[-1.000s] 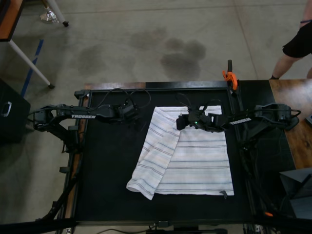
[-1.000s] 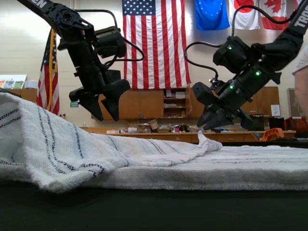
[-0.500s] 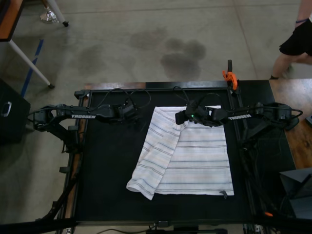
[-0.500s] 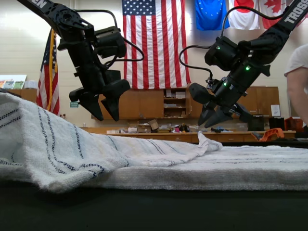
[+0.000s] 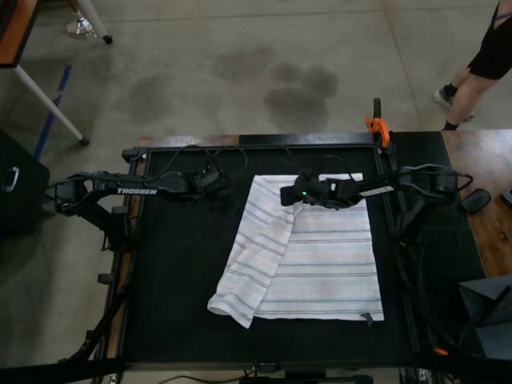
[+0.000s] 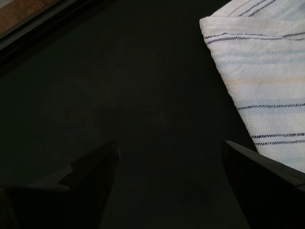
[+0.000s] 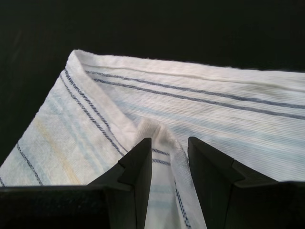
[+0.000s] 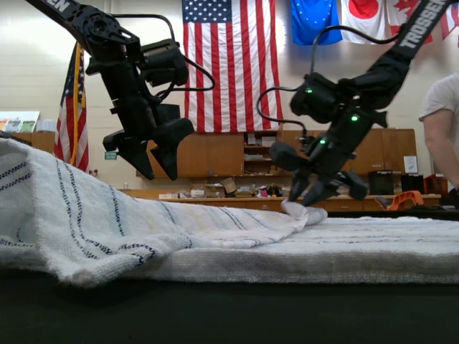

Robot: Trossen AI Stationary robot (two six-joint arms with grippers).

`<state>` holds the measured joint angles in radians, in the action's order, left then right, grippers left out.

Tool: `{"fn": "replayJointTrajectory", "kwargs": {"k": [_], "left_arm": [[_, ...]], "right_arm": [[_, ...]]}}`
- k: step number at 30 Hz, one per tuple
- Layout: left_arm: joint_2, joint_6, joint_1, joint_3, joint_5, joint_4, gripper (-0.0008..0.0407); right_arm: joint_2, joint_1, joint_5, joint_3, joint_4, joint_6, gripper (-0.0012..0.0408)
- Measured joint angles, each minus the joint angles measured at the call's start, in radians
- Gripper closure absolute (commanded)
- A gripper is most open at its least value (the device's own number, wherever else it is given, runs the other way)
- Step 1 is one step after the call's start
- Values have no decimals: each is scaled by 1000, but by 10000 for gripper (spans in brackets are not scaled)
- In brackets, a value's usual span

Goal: Fold the towel

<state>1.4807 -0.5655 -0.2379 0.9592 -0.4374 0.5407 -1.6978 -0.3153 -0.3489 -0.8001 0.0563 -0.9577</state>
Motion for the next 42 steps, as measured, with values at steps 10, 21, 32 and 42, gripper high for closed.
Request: {"fn": "replayJointTrajectory", "kwargs": {"k": [10,21,32,42], "left_arm": [[0,18,0,0,2,1,103],[0,19,0,0,2,0,103],[0,19,0,0,3,-3,103],[0,19,0,0,3,-26,103]], "right_arm": [[-23,-1,11,-120,-121,58,298],[-22,-2,29,-126,-185,79,298],[-22,-17,27,-125,-203,128,298],[-22,-17,34,-125,-219,130,342]]}}
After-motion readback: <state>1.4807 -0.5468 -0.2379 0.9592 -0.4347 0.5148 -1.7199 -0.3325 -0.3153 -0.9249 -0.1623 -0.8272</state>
